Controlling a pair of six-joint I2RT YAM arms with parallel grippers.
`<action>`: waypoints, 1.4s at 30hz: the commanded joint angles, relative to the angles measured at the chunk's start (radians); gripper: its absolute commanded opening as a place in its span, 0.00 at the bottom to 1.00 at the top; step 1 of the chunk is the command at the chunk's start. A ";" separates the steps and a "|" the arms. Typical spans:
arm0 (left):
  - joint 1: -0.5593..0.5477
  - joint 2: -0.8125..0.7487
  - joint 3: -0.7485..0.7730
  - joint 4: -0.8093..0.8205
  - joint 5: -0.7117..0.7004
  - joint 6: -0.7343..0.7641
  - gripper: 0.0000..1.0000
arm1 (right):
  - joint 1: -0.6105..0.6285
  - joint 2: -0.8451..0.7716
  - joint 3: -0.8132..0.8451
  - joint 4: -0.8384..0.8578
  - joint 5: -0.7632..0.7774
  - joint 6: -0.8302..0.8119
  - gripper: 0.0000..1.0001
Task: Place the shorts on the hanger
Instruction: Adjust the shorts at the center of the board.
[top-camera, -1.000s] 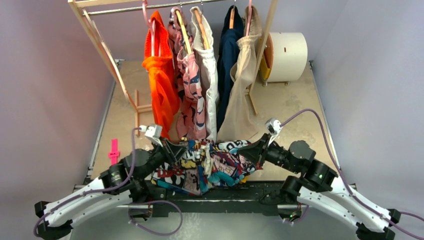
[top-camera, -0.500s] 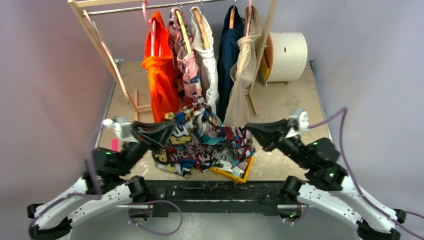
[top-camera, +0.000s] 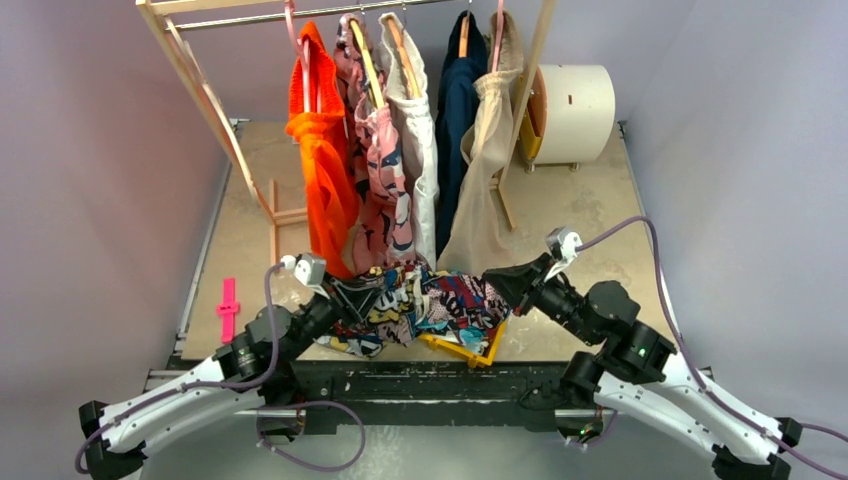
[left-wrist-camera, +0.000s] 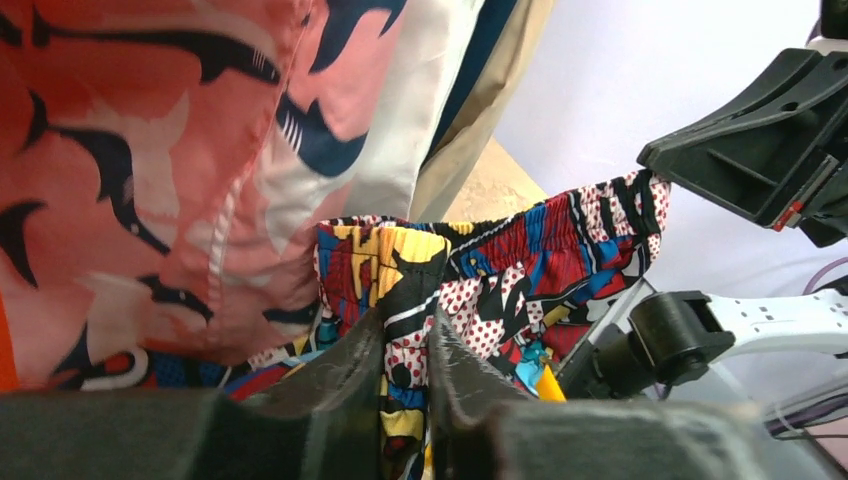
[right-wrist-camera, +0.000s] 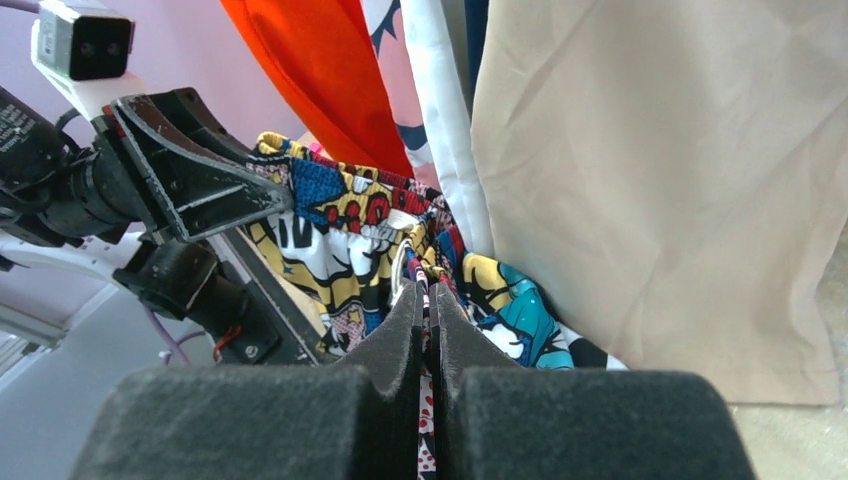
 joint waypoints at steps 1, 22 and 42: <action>0.003 -0.018 0.061 -0.133 -0.020 -0.171 0.26 | -0.002 0.025 0.093 -0.100 -0.019 0.095 0.00; 0.003 0.036 0.294 -0.645 -0.337 -0.447 0.66 | -0.001 0.116 0.189 -0.272 -0.027 0.203 0.52; 0.003 0.087 0.311 -0.713 -0.376 -0.550 0.63 | -0.002 0.498 0.348 -0.333 0.187 0.047 0.57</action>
